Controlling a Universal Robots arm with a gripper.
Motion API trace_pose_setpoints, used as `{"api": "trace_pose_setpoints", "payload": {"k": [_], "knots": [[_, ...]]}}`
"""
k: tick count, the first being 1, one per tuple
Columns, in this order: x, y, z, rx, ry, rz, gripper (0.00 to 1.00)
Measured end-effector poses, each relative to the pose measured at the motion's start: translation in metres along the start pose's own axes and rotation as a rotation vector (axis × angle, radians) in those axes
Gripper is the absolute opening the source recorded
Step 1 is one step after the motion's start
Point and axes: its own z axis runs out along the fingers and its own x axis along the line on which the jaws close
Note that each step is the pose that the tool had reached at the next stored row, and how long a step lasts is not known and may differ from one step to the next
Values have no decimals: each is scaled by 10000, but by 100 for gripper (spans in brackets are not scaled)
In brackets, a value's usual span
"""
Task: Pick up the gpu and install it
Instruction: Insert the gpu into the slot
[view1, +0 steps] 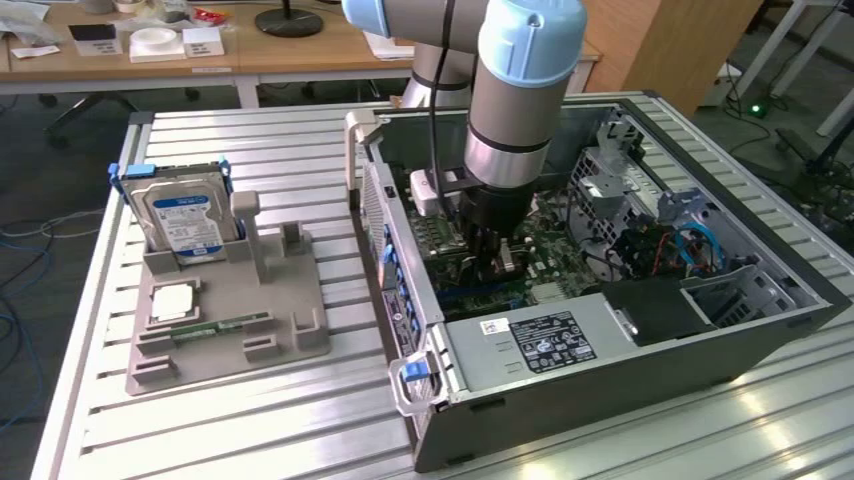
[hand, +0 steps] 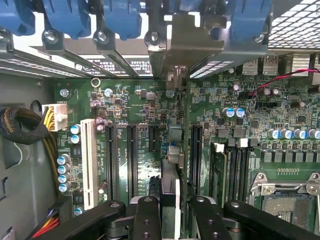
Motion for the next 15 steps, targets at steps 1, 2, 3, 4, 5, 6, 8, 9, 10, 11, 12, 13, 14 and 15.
{"api": "trace_pose_setpoints", "payload": {"k": [1,2,3,4,5,6,8,9,10,11,12,13,14,15], "knots": [[0,0,0,0,0,0,27],[0,0,0,0,-1,0,27],[0,0,0,0,0,0,27],[0,0,0,-1,0,1,27],[0,0,0,0,0,1,27],[0,0,0,0,-1,0,27],[0,0,0,0,-1,0,27],[0,0,0,0,0,0,27],[0,0,0,0,0,0,27],[0,0,0,0,0,0,27],[0,0,1,-1,1,0,27],[-1,0,8,1,-6,0,27],[-2,1,21,3,-12,1,27],[-1,1,29,2,-8,1,27]]}}
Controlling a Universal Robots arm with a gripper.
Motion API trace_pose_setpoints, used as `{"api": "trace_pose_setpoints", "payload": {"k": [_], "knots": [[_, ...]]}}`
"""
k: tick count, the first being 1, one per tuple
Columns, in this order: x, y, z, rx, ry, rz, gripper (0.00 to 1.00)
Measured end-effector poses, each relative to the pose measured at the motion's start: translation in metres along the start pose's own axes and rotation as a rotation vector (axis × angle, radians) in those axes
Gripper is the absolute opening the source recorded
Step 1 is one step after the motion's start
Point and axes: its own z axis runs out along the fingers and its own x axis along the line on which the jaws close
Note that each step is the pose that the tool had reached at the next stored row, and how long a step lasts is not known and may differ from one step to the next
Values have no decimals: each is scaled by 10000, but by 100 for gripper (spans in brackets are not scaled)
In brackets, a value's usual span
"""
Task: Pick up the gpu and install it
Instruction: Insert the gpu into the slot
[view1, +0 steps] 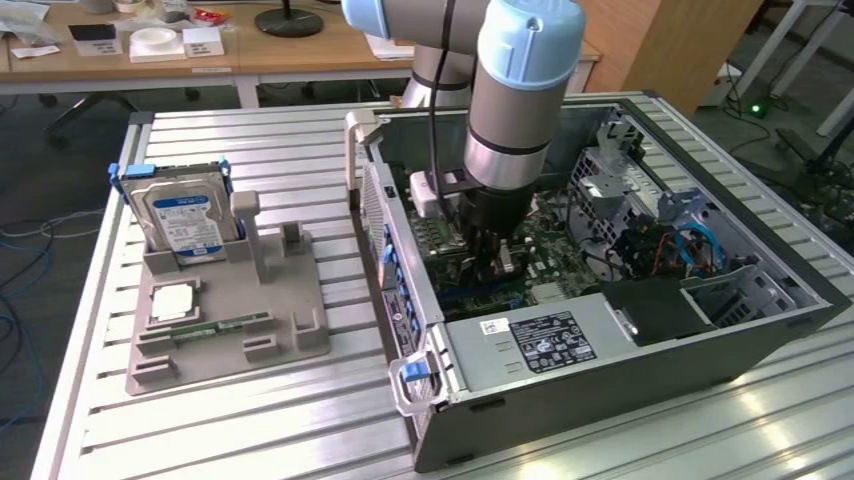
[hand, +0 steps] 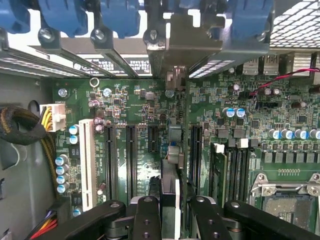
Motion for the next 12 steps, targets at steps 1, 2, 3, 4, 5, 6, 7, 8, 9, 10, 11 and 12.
{"api": "trace_pose_setpoints", "payload": {"k": [1,2,3,4,5,6,7,8,9,10,11,12], "knots": [[1,0,1,-2,5,0,27],[1,1,1,-3,7,0,27],[1,1,1,-3,8,0,27],[1,1,1,-3,7,0,27],[1,0,1,-3,7,0,27],[1,1,1,-3,7,0,27],[1,1,1,-3,7,0,27],[1,1,1,-3,8,0,27],[1,1,1,-3,7,0,27],[1,1,1,-3,7,0,27],[1,1,1,-3,7,0,27],[1,2,2,0,6,-1,27]]}}
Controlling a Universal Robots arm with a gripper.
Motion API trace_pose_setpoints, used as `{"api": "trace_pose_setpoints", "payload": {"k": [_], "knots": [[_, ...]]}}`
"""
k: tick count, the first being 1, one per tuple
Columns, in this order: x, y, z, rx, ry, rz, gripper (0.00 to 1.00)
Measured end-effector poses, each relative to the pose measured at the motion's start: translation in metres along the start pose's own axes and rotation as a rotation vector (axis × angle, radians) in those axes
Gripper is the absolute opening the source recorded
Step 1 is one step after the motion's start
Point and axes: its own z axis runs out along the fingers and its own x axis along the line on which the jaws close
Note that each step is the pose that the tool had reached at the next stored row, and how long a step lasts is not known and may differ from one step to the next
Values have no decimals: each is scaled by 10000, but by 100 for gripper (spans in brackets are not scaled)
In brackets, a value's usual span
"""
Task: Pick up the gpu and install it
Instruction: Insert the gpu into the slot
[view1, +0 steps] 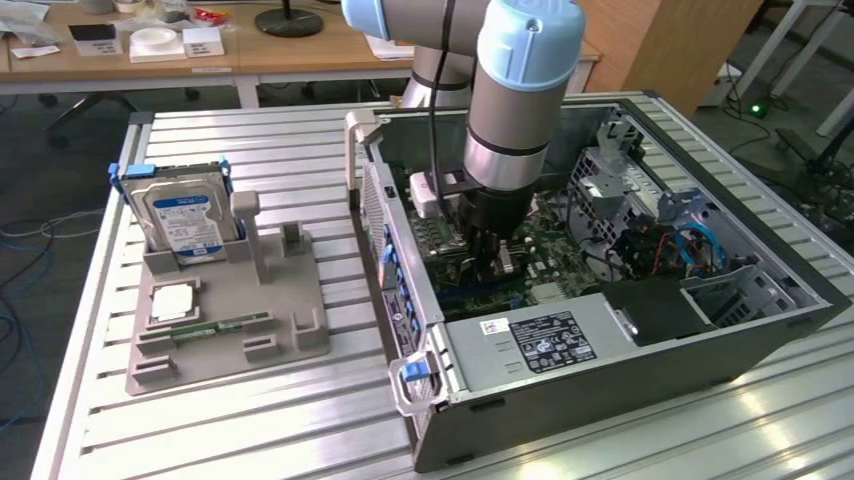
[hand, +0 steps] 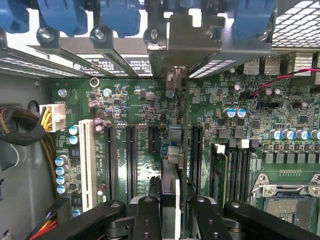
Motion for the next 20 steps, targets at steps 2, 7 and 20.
{"api": "trace_pose_setpoints", "payload": {"k": [2,7,20], "knots": [[0,4,0,4,0,-1,27],[0,8,-1,2,0,0,27],[1,9,15,1,3,1,27]]}}
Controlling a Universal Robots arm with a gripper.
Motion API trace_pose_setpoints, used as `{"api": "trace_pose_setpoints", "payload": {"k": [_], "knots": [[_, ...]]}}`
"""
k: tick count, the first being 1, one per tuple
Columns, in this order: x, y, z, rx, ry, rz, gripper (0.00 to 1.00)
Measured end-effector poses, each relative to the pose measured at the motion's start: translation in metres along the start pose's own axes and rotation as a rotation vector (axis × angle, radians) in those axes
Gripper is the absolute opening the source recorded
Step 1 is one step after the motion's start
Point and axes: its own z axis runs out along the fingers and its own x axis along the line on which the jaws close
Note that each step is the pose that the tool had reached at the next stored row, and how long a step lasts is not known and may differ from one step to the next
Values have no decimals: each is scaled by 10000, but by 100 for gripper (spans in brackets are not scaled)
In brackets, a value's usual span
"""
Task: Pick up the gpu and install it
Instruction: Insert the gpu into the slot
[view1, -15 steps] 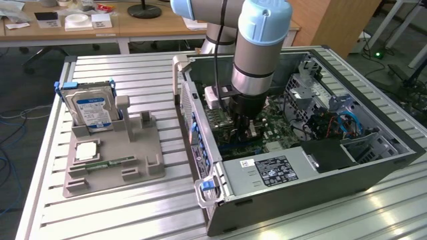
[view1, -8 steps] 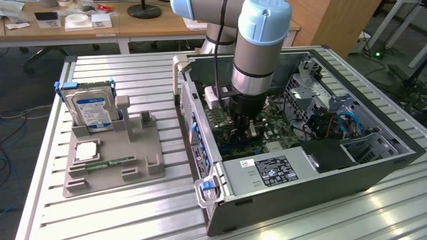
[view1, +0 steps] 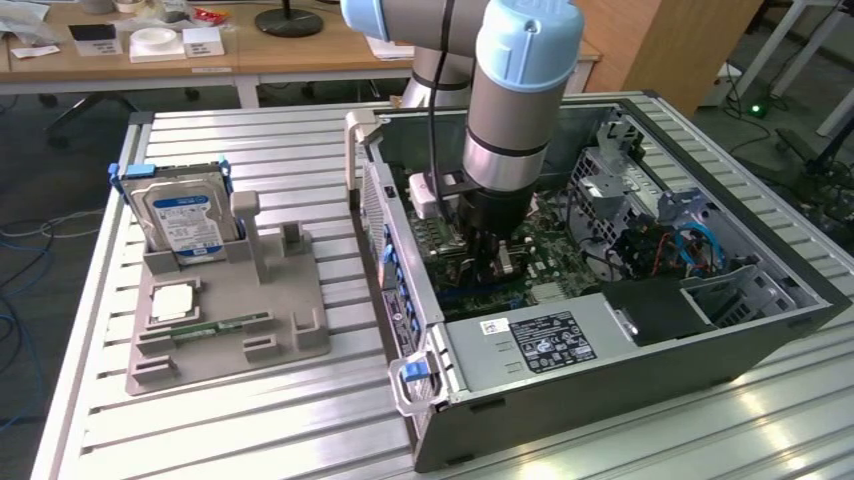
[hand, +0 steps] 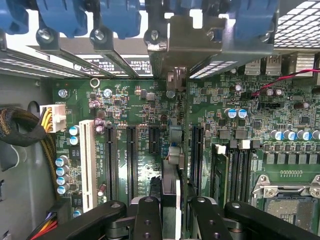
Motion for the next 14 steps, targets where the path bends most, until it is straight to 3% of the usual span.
{"api": "trace_pose_setpoints", "payload": {"k": [14], "knots": [[0,2,28,1,-2,0,27]]}}
